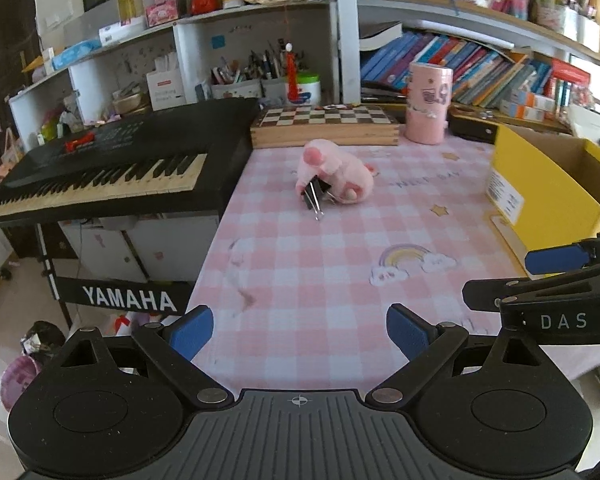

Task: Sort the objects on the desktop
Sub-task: 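Move both open tools toward the plush pig and black binder clip, then grasp the black binder clip with the left tool while the right tool grasps the pink pig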

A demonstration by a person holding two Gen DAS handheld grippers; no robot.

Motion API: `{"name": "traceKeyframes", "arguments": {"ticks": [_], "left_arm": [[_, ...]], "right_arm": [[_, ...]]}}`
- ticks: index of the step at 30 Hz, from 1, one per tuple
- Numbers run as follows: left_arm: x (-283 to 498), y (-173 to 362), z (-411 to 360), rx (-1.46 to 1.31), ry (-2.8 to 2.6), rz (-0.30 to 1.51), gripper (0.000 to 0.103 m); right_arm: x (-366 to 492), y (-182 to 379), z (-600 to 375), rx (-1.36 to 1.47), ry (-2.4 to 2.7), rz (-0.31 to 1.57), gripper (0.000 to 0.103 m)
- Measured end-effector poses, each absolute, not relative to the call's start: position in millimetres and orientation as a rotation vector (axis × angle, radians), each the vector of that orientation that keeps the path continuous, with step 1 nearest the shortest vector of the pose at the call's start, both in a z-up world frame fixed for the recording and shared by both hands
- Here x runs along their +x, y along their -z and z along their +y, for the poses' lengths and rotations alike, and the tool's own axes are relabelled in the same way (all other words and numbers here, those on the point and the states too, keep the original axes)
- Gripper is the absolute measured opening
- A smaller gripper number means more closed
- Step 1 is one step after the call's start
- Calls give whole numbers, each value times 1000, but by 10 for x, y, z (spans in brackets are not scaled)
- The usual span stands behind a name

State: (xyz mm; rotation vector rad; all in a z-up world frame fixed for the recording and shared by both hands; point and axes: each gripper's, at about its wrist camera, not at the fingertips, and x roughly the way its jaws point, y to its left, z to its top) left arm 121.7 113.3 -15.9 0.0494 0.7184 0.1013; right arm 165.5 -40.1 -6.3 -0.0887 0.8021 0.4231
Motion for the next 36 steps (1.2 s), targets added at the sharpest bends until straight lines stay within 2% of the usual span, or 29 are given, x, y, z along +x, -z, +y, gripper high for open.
{"name": "traceKeyframes", "arguments": {"ticks": [19, 28, 36], "left_arm": [[2111, 252, 1164, -28, -226, 729, 95], [2471, 349, 1167, -43, -268, 721, 95], [2694, 386, 1146, -26, -281, 730, 95]], "right_arm": [[3148, -43, -95, -119, -584, 791, 70], [3824, 78, 464, -277, -683, 791, 79], [4316, 352, 886, -341, -733, 845, 82]]}}
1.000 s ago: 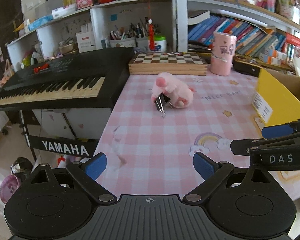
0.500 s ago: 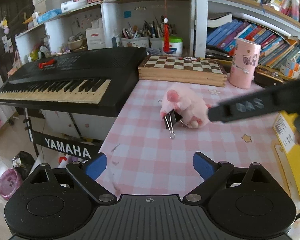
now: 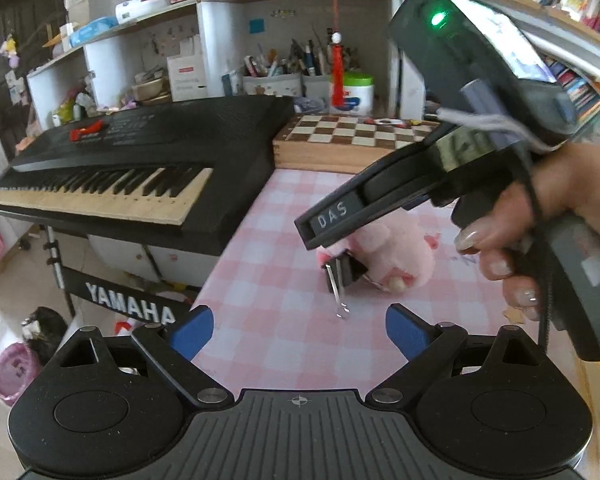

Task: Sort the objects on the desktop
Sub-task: 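Grasp the black binder clip with the left tool while the right tool grasps the pink pig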

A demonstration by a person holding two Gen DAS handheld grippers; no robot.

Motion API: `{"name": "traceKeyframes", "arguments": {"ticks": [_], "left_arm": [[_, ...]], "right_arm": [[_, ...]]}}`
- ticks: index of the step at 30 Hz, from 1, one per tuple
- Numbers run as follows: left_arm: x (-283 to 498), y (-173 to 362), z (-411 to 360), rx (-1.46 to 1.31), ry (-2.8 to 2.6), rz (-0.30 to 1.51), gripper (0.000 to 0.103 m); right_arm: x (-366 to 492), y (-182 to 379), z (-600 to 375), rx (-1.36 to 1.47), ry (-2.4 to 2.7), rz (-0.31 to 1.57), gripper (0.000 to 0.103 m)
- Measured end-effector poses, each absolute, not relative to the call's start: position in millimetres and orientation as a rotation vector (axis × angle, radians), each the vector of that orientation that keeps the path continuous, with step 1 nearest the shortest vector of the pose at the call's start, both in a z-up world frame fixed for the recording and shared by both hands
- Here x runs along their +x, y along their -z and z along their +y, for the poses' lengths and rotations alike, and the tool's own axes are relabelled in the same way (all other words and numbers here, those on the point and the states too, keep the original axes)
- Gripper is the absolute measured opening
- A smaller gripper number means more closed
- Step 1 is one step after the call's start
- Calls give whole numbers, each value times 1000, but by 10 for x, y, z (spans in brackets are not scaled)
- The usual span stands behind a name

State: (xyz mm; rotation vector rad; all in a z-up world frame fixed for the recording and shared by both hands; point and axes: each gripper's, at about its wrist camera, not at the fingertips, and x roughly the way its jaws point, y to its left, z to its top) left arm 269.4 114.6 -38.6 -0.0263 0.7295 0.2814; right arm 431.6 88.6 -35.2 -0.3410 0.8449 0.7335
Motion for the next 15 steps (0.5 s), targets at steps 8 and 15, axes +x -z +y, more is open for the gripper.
{"name": "traceKeyframes", "arguments": {"ticks": [8, 15], "left_arm": [[2925, 469, 1213, -86, -261, 744, 95], [3214, 614, 1057, -60, -198, 767, 87]], "right_arm": [[4637, 487, 809, -246, -736, 938, 63], [4570, 167, 328, -183, -646, 843, 61]]}}
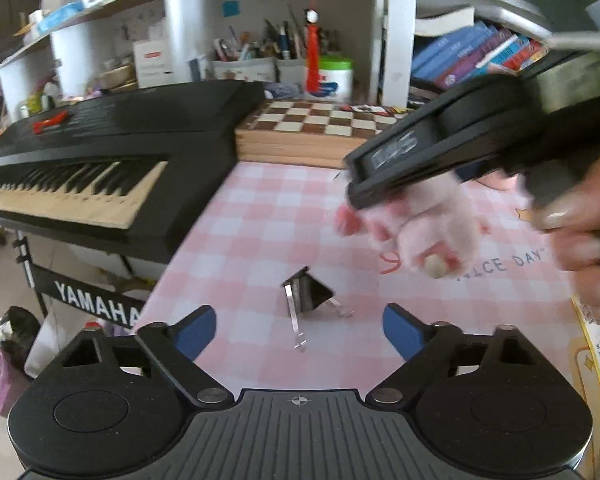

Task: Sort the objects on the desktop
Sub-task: 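Grasp the black binder clip with the left tool while the right tool grasps the pink pig, then carry the binder clip and pink pig with both tools toward the yellow box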

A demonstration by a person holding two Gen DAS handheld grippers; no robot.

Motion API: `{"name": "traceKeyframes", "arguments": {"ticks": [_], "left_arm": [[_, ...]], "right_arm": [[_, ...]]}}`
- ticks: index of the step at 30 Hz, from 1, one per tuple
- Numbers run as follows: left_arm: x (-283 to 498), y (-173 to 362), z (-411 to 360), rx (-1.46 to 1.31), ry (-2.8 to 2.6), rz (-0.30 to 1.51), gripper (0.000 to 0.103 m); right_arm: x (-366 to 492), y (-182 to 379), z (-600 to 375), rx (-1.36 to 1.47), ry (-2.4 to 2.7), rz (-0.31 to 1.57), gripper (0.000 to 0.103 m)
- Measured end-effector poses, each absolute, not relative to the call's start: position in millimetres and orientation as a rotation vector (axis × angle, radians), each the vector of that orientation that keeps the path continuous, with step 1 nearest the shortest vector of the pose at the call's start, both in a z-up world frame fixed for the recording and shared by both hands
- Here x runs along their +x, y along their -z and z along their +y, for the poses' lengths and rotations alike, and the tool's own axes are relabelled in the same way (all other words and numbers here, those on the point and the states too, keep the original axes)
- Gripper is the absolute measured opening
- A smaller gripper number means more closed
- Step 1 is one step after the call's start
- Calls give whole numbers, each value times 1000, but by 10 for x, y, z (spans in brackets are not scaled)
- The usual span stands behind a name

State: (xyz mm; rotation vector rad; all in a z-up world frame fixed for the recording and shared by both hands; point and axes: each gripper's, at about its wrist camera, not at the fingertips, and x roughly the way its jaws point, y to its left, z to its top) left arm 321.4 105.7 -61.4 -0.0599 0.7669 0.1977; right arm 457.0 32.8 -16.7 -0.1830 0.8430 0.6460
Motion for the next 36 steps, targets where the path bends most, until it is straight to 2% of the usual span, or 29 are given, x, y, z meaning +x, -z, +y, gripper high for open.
{"name": "traceKeyframes", "arguments": {"ticks": [2, 6, 11, 12, 13, 14, 15, 21, 36], "left_arm": [[3317, 663, 1031, -64, -203, 783, 83], [3514, 777, 1020, -104, -231, 821, 66], [3621, 866, 1019, -124, -250, 829, 58], [3619, 880, 1012, -120, -243, 830, 48], [3620, 892, 1010, -116, -232, 835, 44], [3617, 889, 1007, -99, -232, 829, 33], [3604, 889, 1005, -83, -226, 828, 27], [3334, 731, 1151, -122, -143, 811, 19], [2649, 344, 1223, -90, -49, 744, 17]], "right_arm": [[4527, 95, 176, -152, -608, 826, 61], [4442, 36, -60, -79, -540, 822, 61], [4280, 42, -213, -45, -534, 839, 61], [4242, 47, -222, -48, -537, 839, 61], [4215, 51, -231, -48, -539, 840, 61], [4180, 57, -246, -45, -540, 844, 61], [4148, 68, -258, -42, -542, 849, 61], [3917, 80, -304, -69, -547, 853, 61], [3193, 31, -513, -79, -483, 865, 61]]}}
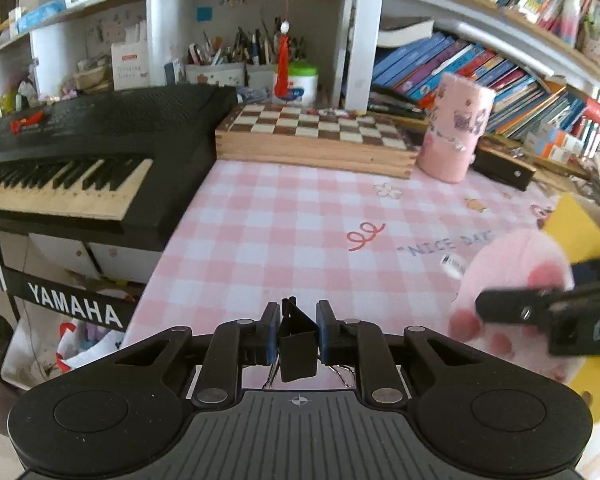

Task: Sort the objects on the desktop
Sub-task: 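Carry the binder clip and pink pig with both tools toward the yellow box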

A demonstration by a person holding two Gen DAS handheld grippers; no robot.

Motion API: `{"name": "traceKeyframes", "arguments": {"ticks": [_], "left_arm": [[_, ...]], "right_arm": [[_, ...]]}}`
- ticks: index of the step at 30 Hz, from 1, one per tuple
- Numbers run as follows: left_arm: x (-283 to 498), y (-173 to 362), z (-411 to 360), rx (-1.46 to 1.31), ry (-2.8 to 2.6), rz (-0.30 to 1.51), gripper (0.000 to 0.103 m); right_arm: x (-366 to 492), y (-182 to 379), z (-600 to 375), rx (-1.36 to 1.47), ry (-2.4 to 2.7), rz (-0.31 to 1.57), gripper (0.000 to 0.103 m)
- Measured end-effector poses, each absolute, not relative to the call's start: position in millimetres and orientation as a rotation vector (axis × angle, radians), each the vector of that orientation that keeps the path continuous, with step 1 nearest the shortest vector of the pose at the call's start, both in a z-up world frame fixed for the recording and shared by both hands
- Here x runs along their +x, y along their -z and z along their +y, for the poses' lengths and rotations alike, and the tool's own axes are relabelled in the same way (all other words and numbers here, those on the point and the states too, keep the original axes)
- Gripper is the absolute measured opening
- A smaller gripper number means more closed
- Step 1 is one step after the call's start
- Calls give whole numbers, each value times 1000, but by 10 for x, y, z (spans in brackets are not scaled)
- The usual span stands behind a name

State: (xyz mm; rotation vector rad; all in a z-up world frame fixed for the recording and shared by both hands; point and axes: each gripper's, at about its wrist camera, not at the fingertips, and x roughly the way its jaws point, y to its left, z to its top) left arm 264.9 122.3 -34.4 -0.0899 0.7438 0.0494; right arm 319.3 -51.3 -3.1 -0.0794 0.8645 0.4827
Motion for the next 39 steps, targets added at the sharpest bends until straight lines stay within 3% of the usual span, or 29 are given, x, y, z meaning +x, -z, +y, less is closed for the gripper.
{"name": "traceKeyframes", "arguments": {"ticks": [15, 39], "left_arm": [[1667, -250, 1383, -80, 103, 643, 18], [392, -109, 1164, -27, 390, 699, 18]], "right_arm": [[2170, -332, -529, -39, -445, 778, 61], [237, -132, -751, 125, -171, 848, 61]]}}
